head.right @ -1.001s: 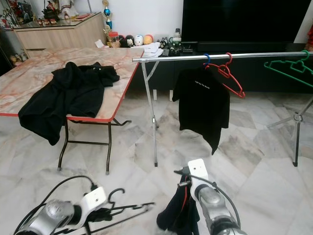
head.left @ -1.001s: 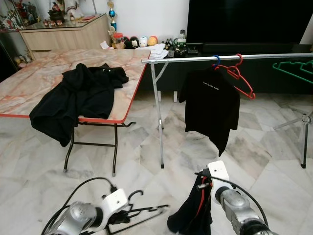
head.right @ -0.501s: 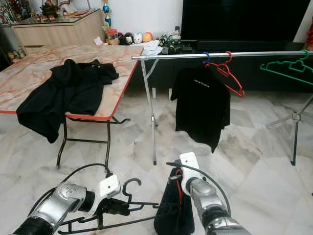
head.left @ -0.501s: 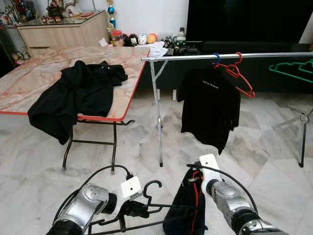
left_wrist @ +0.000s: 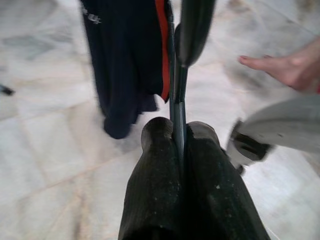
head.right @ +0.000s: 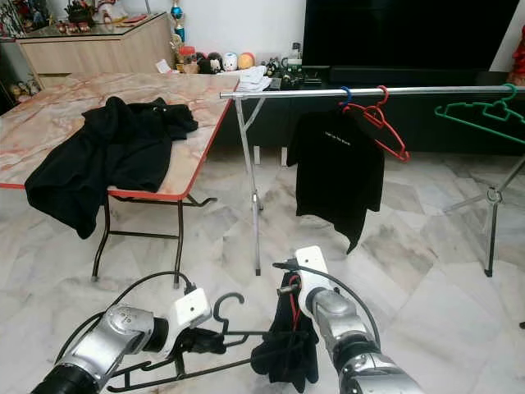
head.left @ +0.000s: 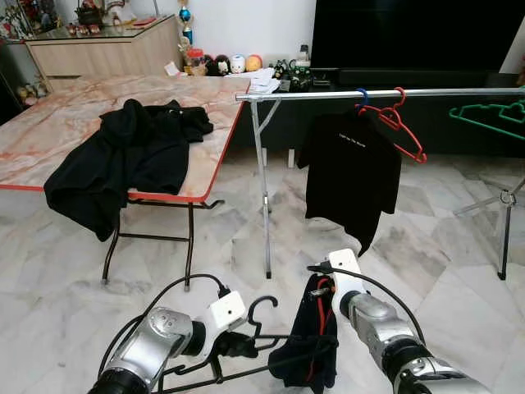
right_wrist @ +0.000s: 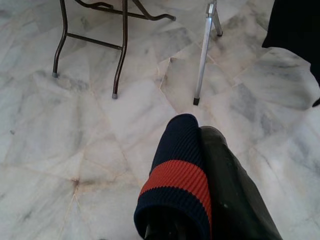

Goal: Hang hanger

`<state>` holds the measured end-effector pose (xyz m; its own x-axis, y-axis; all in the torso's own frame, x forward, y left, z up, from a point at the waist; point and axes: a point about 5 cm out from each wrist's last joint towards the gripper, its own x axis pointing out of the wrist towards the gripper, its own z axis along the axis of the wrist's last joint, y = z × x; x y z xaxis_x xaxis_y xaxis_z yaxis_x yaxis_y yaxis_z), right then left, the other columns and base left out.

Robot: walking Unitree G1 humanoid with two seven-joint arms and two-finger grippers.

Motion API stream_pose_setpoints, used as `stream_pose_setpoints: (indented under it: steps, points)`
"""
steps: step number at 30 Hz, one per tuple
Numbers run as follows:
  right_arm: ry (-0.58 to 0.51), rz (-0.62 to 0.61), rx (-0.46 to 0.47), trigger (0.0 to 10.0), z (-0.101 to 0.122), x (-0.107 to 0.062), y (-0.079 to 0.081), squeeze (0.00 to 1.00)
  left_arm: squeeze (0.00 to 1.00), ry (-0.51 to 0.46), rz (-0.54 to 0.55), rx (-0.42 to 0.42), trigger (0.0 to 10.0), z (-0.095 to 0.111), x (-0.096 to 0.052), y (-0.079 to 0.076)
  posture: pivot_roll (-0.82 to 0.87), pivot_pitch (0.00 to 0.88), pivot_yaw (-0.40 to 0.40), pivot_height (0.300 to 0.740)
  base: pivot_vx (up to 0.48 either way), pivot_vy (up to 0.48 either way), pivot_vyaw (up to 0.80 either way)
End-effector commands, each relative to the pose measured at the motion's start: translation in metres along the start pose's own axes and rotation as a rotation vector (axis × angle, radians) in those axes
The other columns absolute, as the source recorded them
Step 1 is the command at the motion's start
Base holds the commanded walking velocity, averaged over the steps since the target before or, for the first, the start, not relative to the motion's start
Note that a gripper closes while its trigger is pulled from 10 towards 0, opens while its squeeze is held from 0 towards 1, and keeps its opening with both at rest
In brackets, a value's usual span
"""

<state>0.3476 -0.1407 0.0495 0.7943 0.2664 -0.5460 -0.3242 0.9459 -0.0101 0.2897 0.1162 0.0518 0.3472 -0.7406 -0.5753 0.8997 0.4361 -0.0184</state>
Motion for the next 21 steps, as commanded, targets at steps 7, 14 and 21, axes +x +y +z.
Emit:
stream_pose_setpoints:
  steps: [7, 14, 21]
  points:
    - [-0.021, 0.008, 0.011, 10.0, 0.013, 0.002, 0.003, 0.00, 0.00, 0.023, 0.083, 0.004, 10.0, -0.002, -0.001, 0.008, 0.00, 0.000, 0.022, 0.740, 0.000, 0.000, 0.00]
    - [-0.014, 0.004, 0.012, 10.0, 0.009, 0.001, 0.003, 0.00, 0.00, 0.033, 0.094, 0.012, 10.0, -0.001, 0.000, 0.009, 0.00, 0.000, 0.022, 0.740, 0.000, 0.000, 0.00]
    - [-0.008, -0.013, 0.015, 10.0, 0.003, 0.000, -0.002, 0.00, 0.00, 0.041, 0.113, 0.008, 10.0, -0.003, -0.001, 0.011, 0.00, 0.000, 0.021, 0.740, 0.000, 0.000, 0.00]
